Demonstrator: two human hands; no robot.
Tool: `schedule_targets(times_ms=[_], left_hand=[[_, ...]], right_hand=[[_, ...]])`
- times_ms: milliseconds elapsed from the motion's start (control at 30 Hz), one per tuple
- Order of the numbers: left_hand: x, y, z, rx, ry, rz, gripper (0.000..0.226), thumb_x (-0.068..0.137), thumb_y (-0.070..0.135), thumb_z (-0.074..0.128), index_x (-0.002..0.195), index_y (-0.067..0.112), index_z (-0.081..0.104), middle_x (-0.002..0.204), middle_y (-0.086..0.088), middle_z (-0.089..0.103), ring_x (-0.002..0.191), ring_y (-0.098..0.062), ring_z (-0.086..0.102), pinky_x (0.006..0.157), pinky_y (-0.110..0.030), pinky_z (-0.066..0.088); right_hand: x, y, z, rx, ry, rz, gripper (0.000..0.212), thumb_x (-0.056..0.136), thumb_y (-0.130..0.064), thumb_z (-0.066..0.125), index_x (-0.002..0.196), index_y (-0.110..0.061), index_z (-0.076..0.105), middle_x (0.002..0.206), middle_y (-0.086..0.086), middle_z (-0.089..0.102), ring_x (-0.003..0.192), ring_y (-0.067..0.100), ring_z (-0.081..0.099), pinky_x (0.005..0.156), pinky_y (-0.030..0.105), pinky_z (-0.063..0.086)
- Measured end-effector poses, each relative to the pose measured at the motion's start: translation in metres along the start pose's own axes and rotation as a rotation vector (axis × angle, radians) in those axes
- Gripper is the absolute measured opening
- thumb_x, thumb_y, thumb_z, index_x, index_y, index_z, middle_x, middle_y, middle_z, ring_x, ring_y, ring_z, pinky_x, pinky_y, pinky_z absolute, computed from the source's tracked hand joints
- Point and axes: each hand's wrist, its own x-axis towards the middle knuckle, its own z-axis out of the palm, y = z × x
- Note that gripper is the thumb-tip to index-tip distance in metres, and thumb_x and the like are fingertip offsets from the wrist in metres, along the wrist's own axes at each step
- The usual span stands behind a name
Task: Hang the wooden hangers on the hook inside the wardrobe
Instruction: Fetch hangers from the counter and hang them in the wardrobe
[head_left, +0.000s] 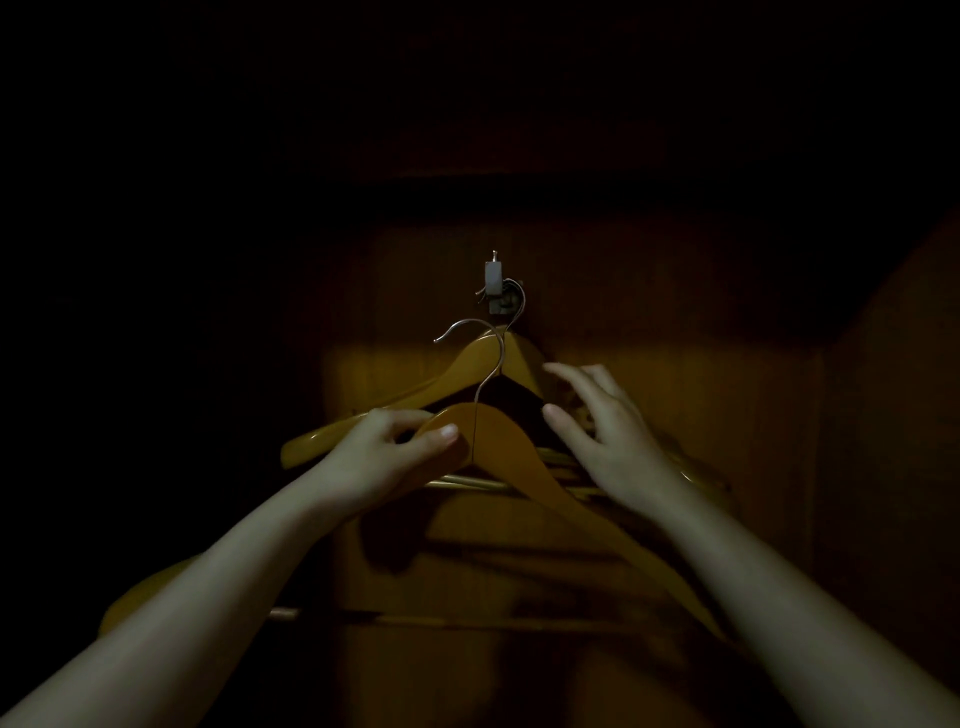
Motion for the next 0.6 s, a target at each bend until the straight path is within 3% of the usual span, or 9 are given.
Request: schedule_targets(times_ms=[100, 233, 433, 500, 600], left_hand=[[0.005, 0.006, 0.007, 0.043, -0.040, 0.025, 0.024, 0.091, 0.033, 0.048, 0.101, 0.020, 0.066, 0.093, -0.001, 0.068, 0.080, -0.011, 0.066, 0.065, -0.018, 0.050], [0.017, 0.015, 0.020, 0.015, -0.090, 0.061, 0.027, 0.091, 0.033, 0.049, 0.104, 0.016, 0.065, 0.093, 0.001, 0.068, 0.080, -0.008, 0.067, 0.063, -0.015, 0.050], [0.031, 0.029, 0.035, -0.063, -0.090, 0.093, 0.020, 0.093, 0.029, 0.047, 0.101, 0.017, 0.061, 0.086, 0.005, 0.063, 0.072, 0.001, 0.065, 0.057, -0.010, 0.047], [0.032, 0.031, 0.037, 0.058, 0.009, 0.155, 0.029, 0.089, 0.033, 0.053, 0.116, 0.021, 0.054, 0.102, 0.011, 0.060, 0.088, -0.005, 0.064, 0.065, -0.016, 0.052], [0.031, 0.026, 0.036, 0.597, 0.167, 0.299, 0.064, 0.080, 0.042, 0.064, 0.136, 0.026, 0.035, 0.126, 0.011, 0.049, 0.112, -0.010, 0.052, 0.089, -0.027, 0.049]], right_hand=[[-0.021, -0.009, -0.006, -0.053, -0.104, -0.079, 0.065, 0.086, -0.049, 0.050, 0.144, -0.032, 0.024, 0.137, -0.007, 0.035, 0.124, 0.010, 0.040, 0.101, 0.032, 0.041], [-0.036, -0.013, -0.002, -0.302, -0.087, -0.127, 0.085, 0.082, -0.042, 0.063, 0.146, -0.036, 0.007, 0.138, -0.010, 0.035, 0.122, 0.010, 0.043, 0.095, 0.032, 0.047], [-0.030, -0.007, -0.012, -0.292, 0.044, -0.159, 0.079, 0.085, -0.024, 0.063, 0.147, -0.029, 0.015, 0.132, -0.004, 0.043, 0.113, 0.015, 0.051, 0.088, 0.027, 0.049], [-0.024, -0.008, -0.020, -0.297, 0.044, -0.151, 0.079, 0.086, -0.021, 0.062, 0.147, -0.030, 0.012, 0.135, -0.003, 0.041, 0.117, 0.015, 0.048, 0.091, 0.029, 0.046], [-0.015, -0.003, -0.027, -0.287, 0.032, -0.103, 0.080, 0.087, -0.021, 0.060, 0.147, -0.032, 0.009, 0.139, -0.004, 0.038, 0.122, 0.017, 0.045, 0.097, 0.031, 0.042]])
